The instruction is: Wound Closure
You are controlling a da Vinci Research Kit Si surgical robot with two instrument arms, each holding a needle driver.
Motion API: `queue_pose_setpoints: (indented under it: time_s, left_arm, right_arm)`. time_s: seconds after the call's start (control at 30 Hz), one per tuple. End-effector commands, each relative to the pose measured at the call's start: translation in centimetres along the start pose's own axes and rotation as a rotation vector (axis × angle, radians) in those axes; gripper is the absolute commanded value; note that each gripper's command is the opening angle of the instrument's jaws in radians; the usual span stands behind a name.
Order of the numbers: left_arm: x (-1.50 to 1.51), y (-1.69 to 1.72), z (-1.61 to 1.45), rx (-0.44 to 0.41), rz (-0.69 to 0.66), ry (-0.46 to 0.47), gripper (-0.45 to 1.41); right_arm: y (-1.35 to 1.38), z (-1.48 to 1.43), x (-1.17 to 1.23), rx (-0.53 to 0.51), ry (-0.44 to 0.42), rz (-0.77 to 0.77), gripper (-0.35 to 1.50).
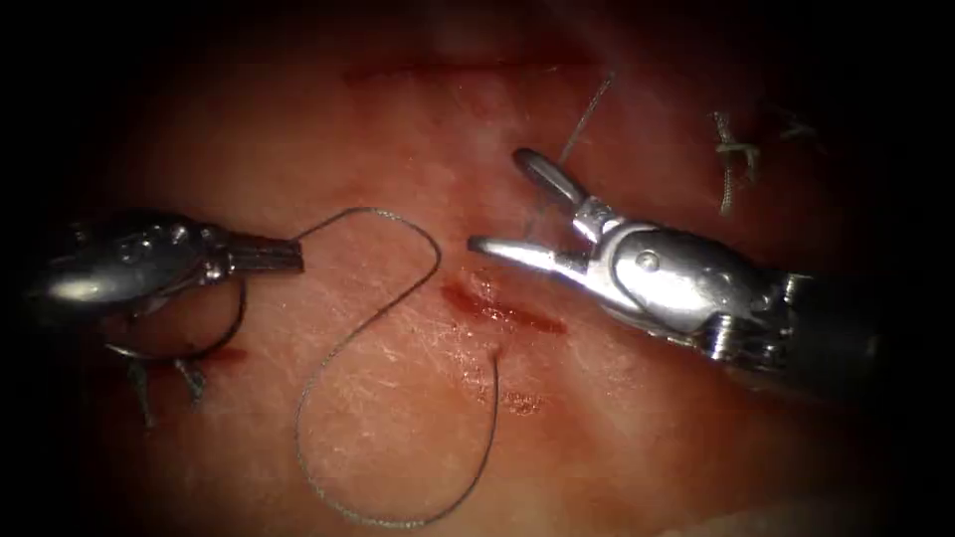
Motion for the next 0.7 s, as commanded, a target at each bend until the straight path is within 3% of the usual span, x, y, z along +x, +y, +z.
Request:
queue_pose_setpoints:
  time_s: [0.03, 0.13, 0.43, 0.7]
  left_arm:
    - [0.02, -0.01, 0.06, -0.002, -0.001, 0.007, -0.45]
    - [0.25, 0.04, -0.02, -0.004, -0.013, 0.036, -0.45]
    - [0.99, 0.0, -0.18, -0.003, 0.039, 0.076, -0.45]
    - [1.03, -0.16, -0.03, 0.008, 0.047, 0.076, -0.45]
  right_arm:
    - [-0.04, 0.07, -0.16, 0.002, -0.029, -0.014, 0.04]
    - [-0.21, 0.26, -0.42, 0.032, -0.06, -0.04, -0.01]
    - [-0.53, 0.67, -0.65, 0.098, -0.079, -0.051, 0.05]
    - [-0.66, 0.73, -0.56, 0.127, -0.065, -0.028, 0.05]
